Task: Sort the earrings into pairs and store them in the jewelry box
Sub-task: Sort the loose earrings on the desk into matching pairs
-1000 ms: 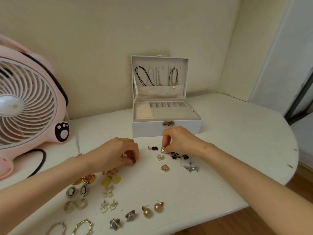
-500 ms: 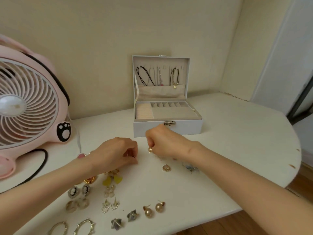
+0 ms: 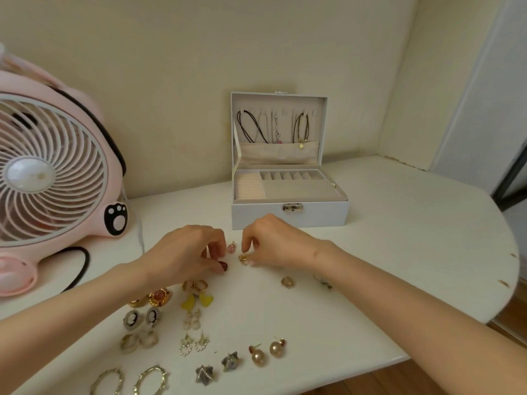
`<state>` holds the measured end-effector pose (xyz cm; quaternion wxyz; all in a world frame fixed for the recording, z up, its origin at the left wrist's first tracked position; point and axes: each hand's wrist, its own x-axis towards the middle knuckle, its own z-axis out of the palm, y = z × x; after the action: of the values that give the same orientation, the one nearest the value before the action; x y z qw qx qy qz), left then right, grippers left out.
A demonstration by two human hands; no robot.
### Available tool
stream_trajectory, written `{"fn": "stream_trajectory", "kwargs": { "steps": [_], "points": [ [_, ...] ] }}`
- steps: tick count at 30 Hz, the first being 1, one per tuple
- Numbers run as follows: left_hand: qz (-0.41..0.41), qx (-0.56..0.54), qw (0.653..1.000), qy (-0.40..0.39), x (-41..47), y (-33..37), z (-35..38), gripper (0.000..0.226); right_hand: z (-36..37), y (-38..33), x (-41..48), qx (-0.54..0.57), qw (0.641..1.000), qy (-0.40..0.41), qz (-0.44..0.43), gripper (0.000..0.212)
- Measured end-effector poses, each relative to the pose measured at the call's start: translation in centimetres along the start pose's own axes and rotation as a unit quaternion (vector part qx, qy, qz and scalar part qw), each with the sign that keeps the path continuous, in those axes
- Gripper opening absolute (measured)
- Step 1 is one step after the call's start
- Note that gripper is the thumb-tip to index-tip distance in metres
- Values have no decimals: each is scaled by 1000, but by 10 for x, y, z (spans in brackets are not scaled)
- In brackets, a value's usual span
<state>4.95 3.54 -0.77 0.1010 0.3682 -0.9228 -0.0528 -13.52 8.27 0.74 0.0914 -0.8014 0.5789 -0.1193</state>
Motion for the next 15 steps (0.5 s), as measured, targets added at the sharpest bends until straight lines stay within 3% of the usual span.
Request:
{"fn": "stream_trajectory", "kwargs": {
  "steps": [7, 10, 12, 15],
  "points": [
    [8, 27, 1000, 11, 0, 3, 5, 14, 14, 2, 6, 93, 995, 24, 11, 11],
    [5, 24, 1000, 12, 0, 0, 5, 12, 20, 3, 5, -3, 995, 89, -36, 9],
    [5, 17, 1000, 12, 0, -2, 6, 12, 25, 7, 3, -109, 977, 143, -114, 7],
    [6, 10, 1000, 15, -1, -3, 7, 14, 33, 15, 0, -206, 947, 168, -183, 20]
  ]
}}
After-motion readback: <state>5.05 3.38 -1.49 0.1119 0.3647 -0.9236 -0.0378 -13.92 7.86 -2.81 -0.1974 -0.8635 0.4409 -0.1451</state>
